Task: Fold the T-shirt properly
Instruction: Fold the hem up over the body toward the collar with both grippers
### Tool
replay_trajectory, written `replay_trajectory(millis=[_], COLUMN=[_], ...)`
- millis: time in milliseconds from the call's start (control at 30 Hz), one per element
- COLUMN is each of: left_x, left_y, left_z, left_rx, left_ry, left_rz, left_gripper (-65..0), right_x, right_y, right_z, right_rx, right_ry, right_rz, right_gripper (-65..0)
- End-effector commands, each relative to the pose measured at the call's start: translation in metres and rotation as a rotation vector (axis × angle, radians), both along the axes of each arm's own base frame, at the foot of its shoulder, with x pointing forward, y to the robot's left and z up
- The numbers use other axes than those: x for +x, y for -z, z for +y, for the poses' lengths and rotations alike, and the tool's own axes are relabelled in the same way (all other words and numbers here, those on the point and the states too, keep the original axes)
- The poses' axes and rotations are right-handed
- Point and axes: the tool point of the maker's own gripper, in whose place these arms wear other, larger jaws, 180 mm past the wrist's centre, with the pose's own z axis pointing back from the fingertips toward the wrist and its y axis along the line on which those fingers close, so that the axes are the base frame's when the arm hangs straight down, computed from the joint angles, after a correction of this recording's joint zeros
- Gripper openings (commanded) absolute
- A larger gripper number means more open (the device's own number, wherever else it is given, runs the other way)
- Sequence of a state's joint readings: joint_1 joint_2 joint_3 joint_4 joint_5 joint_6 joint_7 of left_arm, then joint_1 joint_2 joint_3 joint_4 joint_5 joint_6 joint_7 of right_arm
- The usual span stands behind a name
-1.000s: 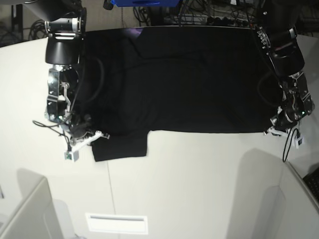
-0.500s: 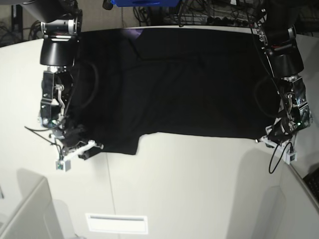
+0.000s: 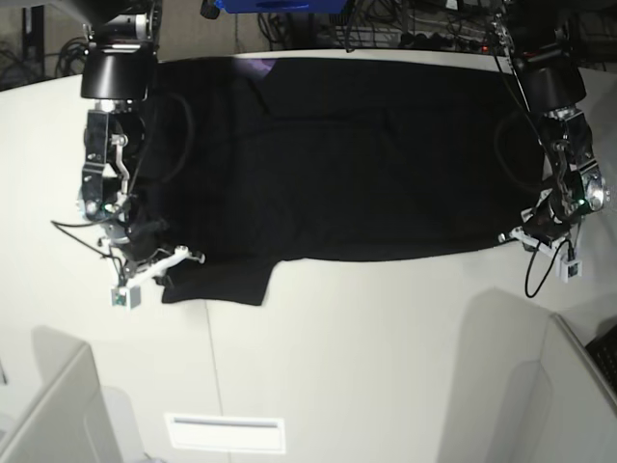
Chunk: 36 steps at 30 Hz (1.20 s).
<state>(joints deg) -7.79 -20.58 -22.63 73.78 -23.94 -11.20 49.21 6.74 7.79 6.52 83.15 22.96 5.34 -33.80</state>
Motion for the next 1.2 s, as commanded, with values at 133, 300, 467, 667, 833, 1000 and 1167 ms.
replay_trajectory(millis=[133, 300, 467, 667, 833, 1000, 1167], left_x=[-0.011, -0.033, -0.053, -0.074, -0.091, -0.104, -0.121], left_y=[-0.031, -0.052, -0.066, -0.051, -0.047, -0.049, -0.048], left_z=[0.019, 0.017, 0.018, 0.012, 0.008, 0.003, -0.001], left_rx=[0.06, 0.102, 0.138, 0.126, 0.145, 0.17, 0.19], left_ry=[-0.024, 0.04, 0.033, 0.038, 0.057, 0.082, 0.103], left_rz=[-0.086, -0.047, -0.052, 0.012, 0.043, 0.055, 0.083], left_gripper=[-65.0, -65.0, -65.0, -65.0, -65.0, -65.0, -65.0], right_x=[-0.003, -0.021, -0.048, -0.081, -0.109, -0.137, -0.161], right_y=[-0.017, -0.022, -0.023, -0.028, -0.032, -0.021, -0.007], right_z=[-0.001, 0.004, 0.0, 0.005, -0.017, -0.022, -0.016], right_rx=[-0.011, -0.022, -0.029, -0.035, -0.055, -0.065, -0.044], right_ry=[-0.01, -0.028, 0.015, 0.009, 0.067, 0.073, 0.088], right_rz=[-0.049, -0.051, -0.046, -0.044, -0.016, 0.049, 0.104], right_gripper=[-65.0, -65.0, -65.0, -65.0, -65.0, -65.0, -65.0])
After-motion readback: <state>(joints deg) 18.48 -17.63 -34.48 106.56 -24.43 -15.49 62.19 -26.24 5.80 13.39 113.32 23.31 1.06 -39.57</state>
